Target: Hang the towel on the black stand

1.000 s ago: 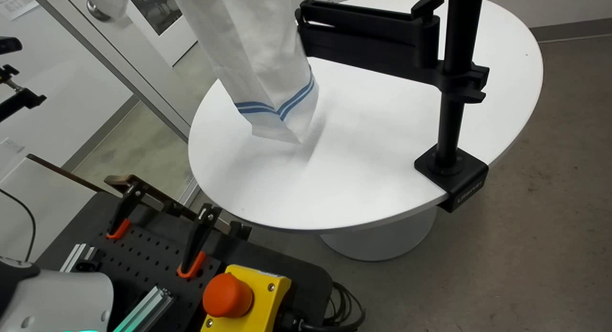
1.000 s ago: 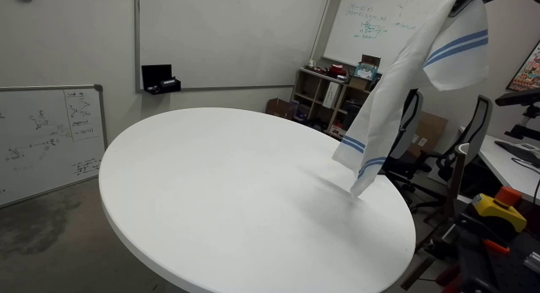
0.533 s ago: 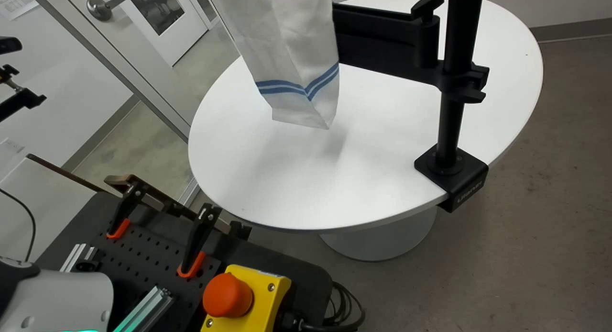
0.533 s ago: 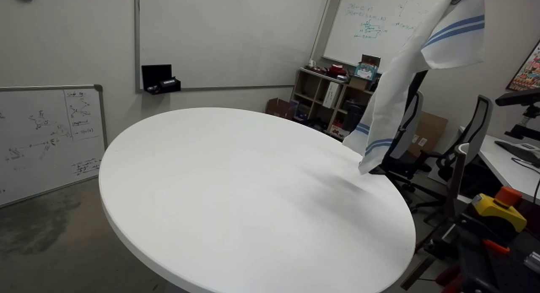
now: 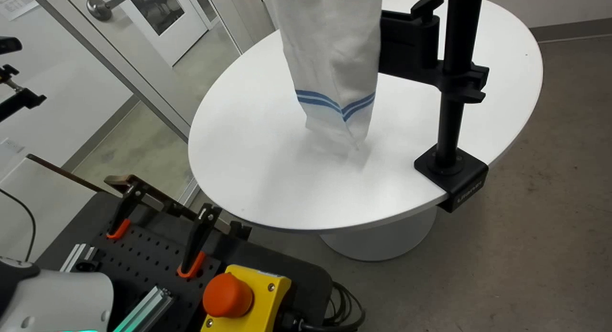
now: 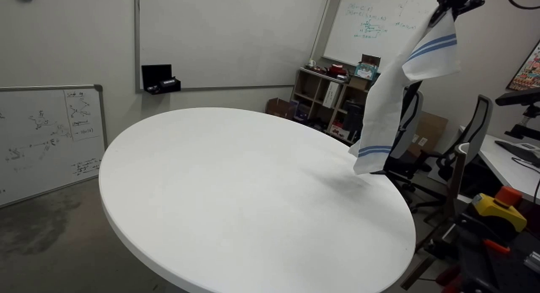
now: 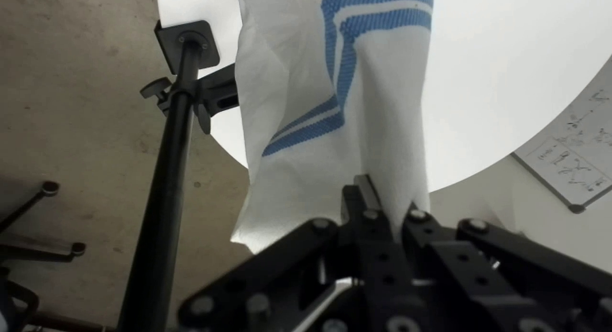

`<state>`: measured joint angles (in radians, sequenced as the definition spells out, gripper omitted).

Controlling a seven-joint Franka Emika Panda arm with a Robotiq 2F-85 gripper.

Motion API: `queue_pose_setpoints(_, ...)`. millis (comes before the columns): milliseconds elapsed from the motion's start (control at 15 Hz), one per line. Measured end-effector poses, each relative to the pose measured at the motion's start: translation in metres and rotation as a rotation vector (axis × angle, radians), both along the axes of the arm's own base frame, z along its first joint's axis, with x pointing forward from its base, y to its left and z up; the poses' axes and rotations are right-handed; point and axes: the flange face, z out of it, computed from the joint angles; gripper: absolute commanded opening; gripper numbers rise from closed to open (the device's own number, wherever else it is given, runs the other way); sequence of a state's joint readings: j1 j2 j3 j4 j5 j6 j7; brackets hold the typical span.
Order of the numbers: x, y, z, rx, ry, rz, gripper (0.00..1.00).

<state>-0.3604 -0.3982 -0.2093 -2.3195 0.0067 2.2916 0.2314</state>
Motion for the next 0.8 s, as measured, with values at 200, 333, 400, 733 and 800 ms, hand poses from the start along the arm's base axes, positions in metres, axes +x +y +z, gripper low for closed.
queue_pose_setpoints(200, 0.024, -0.019, -0.016, -0.003, 0.051, -0.057, 0.01)
queue_pose_setpoints(333, 0.040, -0.028, -0.025, -0.004, 0.075, -0.088, 0.01)
queue_pose_setpoints(400, 0.047, -0.031, -0.029, -0.004, 0.083, -0.101, 0.01)
queue_pose_setpoints(733, 0.085, -0.044, -0.042, -0.011, 0.106, -0.167, 0.01)
queue_pose_setpoints(800, 0.092, -0.047, -0.044, -0.017, 0.111, -0.182, 0.01)
